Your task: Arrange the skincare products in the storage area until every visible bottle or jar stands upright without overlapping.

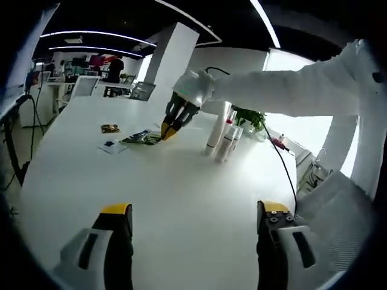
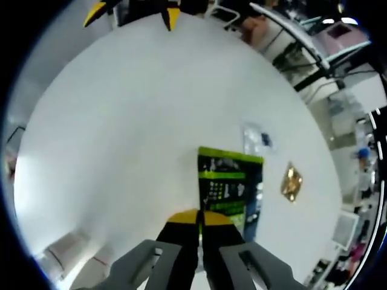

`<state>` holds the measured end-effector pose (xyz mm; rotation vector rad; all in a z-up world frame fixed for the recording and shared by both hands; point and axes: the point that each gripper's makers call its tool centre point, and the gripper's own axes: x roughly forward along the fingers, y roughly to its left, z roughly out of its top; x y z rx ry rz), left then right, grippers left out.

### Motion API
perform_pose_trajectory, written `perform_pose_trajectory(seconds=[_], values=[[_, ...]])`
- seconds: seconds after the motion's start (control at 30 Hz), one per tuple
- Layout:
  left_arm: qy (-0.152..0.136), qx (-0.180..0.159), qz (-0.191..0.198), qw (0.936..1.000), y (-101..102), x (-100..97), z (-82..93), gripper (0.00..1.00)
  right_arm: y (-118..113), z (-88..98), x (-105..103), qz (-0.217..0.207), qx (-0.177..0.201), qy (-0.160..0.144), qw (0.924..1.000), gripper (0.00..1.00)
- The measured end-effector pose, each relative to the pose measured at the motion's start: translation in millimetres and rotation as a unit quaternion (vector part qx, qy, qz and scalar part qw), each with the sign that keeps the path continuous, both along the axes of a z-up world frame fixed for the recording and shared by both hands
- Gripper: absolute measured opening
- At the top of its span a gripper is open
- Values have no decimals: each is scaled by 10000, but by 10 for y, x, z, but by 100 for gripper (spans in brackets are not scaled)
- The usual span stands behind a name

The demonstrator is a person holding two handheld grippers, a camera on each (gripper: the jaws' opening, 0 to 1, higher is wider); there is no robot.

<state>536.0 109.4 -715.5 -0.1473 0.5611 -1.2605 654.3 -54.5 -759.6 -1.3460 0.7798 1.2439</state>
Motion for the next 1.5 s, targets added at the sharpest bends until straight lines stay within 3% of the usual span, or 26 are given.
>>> perform_pose_trajectory(seconds=[0.2,0.33,0.5,0.6,0.67,0.73,0.77,0.87,0.9,0.97,1.0,1.07,1.17,1.5], values=[[639,-684,-23,9956,-114,113,108,72,12,-31,-48,263,-59,48,9996,0],[1236,-1029,37,9870,-187,290,161,71,31,9,-116,363,-14,-11,9993,0],[1451,-1383,325,9792,-260,567,198,62,52,65,-178,466,50,-101,9988,0],[1473,-1467,299,9777,-296,625,168,61,53,84,-214,520,59,-168,9985,0],[1887,-1532,250,9697,-346,617,116,62,57,88,-245,521,100,-166,9985,0],[2435,-1681,286,9548,-395,646,66,61,50,93,-280,532,113,-177,9984,0],[2734,-1797,315,9444,-423,668,62,61,55,101,-299,519,148,-181,9984,0],[3028,-2108,444,9284,-481,768,76,60,29,98,-297,540,171,-238,9981,0],[3048,-2110,458,9276,-497,801,55,60,27,98,-313,547,183,-233,9981,0],[3353,-2252,659,9124,-561,848,48,58,37,99,-358,581,229,-225,9978,0],[3567,-2340,806,9008,-567,924,26,55,36,99,-380,612,223,-223,9976,0],[3699,-2361,1126,8915,-567,1083,-52,54,40,110,-404,646,235,-244,9973,0],[3629,-2278,1252,8948,-607,1140,-100,58,59,140,-437,672,307,-281,9969,0],[4065,-2124,1330,8786,-766,1173,-243,50,75,170,-504,809,398,-353,9953,0]])
